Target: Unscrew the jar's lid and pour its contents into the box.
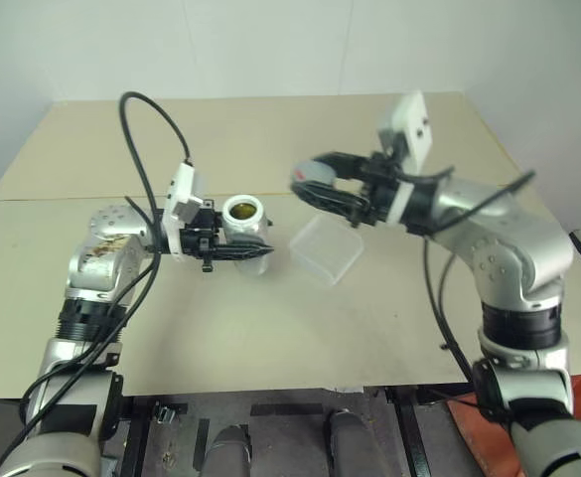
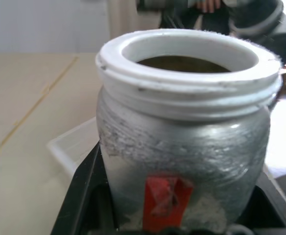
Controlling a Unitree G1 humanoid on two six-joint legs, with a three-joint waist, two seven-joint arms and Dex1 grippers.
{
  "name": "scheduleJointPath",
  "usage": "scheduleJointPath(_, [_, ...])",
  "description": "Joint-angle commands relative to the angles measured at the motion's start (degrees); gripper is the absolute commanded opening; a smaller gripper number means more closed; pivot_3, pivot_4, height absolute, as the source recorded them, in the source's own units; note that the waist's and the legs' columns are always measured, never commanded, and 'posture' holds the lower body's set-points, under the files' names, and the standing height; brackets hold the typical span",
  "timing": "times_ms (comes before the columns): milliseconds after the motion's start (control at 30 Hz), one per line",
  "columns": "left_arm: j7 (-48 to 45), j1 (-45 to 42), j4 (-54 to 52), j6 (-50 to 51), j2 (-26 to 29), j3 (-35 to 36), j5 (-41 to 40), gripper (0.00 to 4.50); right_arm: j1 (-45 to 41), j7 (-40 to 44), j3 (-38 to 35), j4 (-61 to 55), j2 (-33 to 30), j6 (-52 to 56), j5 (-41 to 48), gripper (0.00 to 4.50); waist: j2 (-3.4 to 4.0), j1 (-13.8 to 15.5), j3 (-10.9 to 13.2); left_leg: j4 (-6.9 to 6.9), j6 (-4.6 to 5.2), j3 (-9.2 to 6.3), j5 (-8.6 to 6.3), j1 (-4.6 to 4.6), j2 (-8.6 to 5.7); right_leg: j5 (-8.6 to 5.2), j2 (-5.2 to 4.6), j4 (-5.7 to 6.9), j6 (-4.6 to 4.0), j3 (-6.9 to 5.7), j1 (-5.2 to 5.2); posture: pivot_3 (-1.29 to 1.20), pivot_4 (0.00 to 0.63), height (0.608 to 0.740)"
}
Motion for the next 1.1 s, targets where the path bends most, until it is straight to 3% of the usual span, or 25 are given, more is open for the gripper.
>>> scheduleJointPath(33, [5.0, 0.4, -1.3, -0.4, 1.3, 3.5, 0.2, 1.94, 7.3, -3.1, -6.4, -4.5, -3.7, -4.1, -3.6, 2.76, 0.0, 0.2, 0.0, -0.01, 0.0, 0.0, 0.0, 0.01, 0.01, 0.0, 0.01, 0.0, 0.0, 0.0, 0.0, 0.0, 0.15, 0.74])
scheduleJointPath(233, [16.1, 2.0, -3.5, -0.7, -0.2, 3.7, 3.6, 1.94, 19.9, -10.0, -7.4, -4.2, -3.1, -6.3, -9.8, 2.76, 0.0, 0.8, 0.0, -0.01, 0.01, 0.05, -0.01, 0.12, 0.0, 0.0, 0.01, -0.04, 0.0, 0.05, 0.03, 0.0, 0.15, 0.74])
scheduleJointPath(333, [19.6, 2.2, -4.0, -0.9, -1.4, 2.8, 5.1, 1.94, 21.8, -14.4, -5.6, -1.9, -0.3, -5.6, -12.9, 2.76, 0.0, 0.7, 0.0, -0.03, 0.01, 0.06, -0.01, 0.17, 0.01, 0.0, 0.02, -0.36, -0.01, 0.07, 0.1, 0.0, 0.15, 0.74])
scheduleJointPath(600, [28.6, 0.8, -4.9, -1.6, -7.2, 2.6, 6.9, 1.94, 24.2, -17.7, 0.7, 1.7, -0.7, -3.8, -20.7, 2.76, 0.0, 1.1, 0.0, -0.01, 0.0, 0.06, 0.0, 0.12, -0.01, 0.02, 0.0, -0.45, 0.01, 0.06, 0.11, 0.0, 0.15, 0.74])
scheduleJointPath(767, [31.6, 0.5, -5.5, 0.8, -8.7, 2.1, 6.9, 1.94, 24.7, -15.6, -1.3, -0.6, -2.1, -2.5, -20.0, 4.34, 0.0, 1.0, 0.0, -0.01, 0.0, 0.06, 0.0, 0.14, -0.01, 0.02, 0.0, -0.46, 0.01, 0.07, 0.13, 0.0, 0.15, 0.74])
scheduleJointPath(967, [33.9, -2.5, -2.4, -3.2, -8.0, -2.4, 14.0, 1.94, 23.4, -7.6, -7.8, -7.0, -8.9, 2.7, -12.7, 4.43, -0.01, 1.2, 0.0, -0.01, 0.0, 0.06, 0.0, 0.13, -0.02, 0.02, 0.0, -0.48, 0.02, 0.06, 0.16, 0.0, 0.15, 0.74])
scheduleJointPath(1100, [37.9, -5.0, 6.3, -20.1, -7.5, -9.2, 26.7, 1.94, 18.1, -2.8, -14.1, -11.1, -10.2, 9.8, -1.4, 4.43, -0.01, 1.2, 0.0, -0.02, 0.0, 0.06, 0.0, 0.2, -0.02, 0.02, 0.01, -0.49, 0.02, 0.06, 0.21, 0.0, 0.15, 0.74])
